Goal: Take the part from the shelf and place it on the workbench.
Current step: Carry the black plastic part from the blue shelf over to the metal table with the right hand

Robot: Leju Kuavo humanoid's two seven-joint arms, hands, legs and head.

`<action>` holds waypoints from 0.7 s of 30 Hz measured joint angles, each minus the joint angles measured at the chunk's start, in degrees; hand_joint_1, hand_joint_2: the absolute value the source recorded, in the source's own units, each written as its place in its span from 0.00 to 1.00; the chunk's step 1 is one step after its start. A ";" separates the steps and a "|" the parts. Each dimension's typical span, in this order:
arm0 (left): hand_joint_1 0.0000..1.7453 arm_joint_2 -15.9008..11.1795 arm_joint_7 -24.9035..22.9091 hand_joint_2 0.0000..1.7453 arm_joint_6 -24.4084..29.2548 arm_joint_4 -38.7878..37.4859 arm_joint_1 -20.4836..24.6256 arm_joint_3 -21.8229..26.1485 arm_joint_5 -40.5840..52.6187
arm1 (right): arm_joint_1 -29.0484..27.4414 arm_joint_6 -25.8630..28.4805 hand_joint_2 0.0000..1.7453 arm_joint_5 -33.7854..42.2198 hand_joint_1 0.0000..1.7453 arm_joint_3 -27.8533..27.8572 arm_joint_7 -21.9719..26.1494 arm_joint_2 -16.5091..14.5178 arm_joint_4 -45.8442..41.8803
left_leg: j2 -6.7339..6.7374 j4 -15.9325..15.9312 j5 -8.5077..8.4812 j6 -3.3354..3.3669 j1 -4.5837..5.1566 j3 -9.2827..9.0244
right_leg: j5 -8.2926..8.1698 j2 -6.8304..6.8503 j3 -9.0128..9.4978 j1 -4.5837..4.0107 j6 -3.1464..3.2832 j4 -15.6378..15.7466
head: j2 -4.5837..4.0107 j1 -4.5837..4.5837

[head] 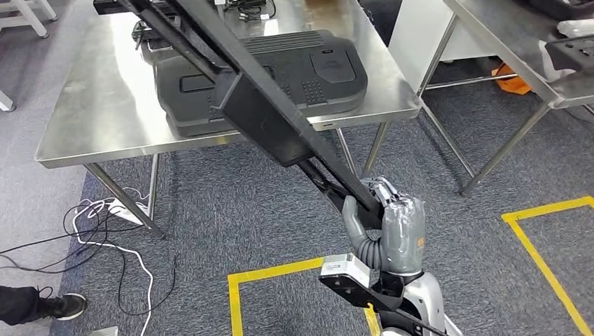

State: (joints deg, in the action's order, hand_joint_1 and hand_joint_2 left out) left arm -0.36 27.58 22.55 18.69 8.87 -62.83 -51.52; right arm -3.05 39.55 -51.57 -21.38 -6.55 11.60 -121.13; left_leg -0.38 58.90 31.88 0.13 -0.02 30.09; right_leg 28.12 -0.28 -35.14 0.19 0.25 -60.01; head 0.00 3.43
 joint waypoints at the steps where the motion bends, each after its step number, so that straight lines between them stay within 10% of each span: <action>1: 0.00 -0.01 0.02 1.00 -0.01 0.00 0.05 -0.02 0.00 | -0.11 0.01 1.00 -0.07 1.00 0.03 -0.09 0.02 -0.05 | 0.05 0.38 0.39 -0.33 0.05 -0.09 | 0.02 -0.01 0.36 0.19 0.18 0.42 | 0.00 -0.06; 7: 0.00 -0.03 0.13 1.00 -0.01 -0.01 -0.31 -0.02 -0.23 | -0.20 -0.01 1.00 -0.06 1.00 0.07 -0.22 0.05 -0.28 | 0.11 15.82 5.11 -1.66 -0.53 8.51 | 1.25 0.34 2.61 0.64 0.87 1.20 | 0.00 -0.74; 12: 0.00 -0.05 0.39 1.00 0.00 -0.01 -0.47 -0.02 -0.38 | 0.08 -0.01 1.00 -0.10 1.00 0.05 -0.66 0.05 -0.31 | 0.08 2.43 -3.74 -1.50 -0.70 4.32 | 3.11 0.18 4.89 0.75 -0.18 1.07 | 0.00 -0.95; 17: 0.00 -0.09 0.58 1.00 0.04 -0.02 -0.57 -0.02 -0.37 | 0.38 -0.01 1.00 -0.34 1.00 0.05 -1.11 0.13 -0.47 | 0.10 0.60 -3.10 0.33 -0.50 3.48 | 4.48 0.17 4.65 0.87 -1.61 -0.10 | 0.00 -0.62; 21: 0.00 -0.10 0.63 1.00 0.04 -0.01 -0.52 -0.03 -0.24 | 0.31 0.01 1.00 -0.41 1.00 0.05 -1.23 0.31 -0.56 | 0.19 0.30 -2.44 1.42 -0.36 2.56 | 9.30 0.18 -2.93 0.86 -2.03 -13.57 | 0.00 0.11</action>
State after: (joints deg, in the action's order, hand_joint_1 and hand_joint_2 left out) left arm -0.46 28.21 22.59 18.68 8.34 -62.86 -51.75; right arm -2.73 39.56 -51.98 -21.33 -7.78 11.90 -121.69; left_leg -0.19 59.21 29.44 1.55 -0.38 32.65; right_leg 37.42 -0.10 -38.07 1.05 -1.78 -73.58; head 0.00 3.55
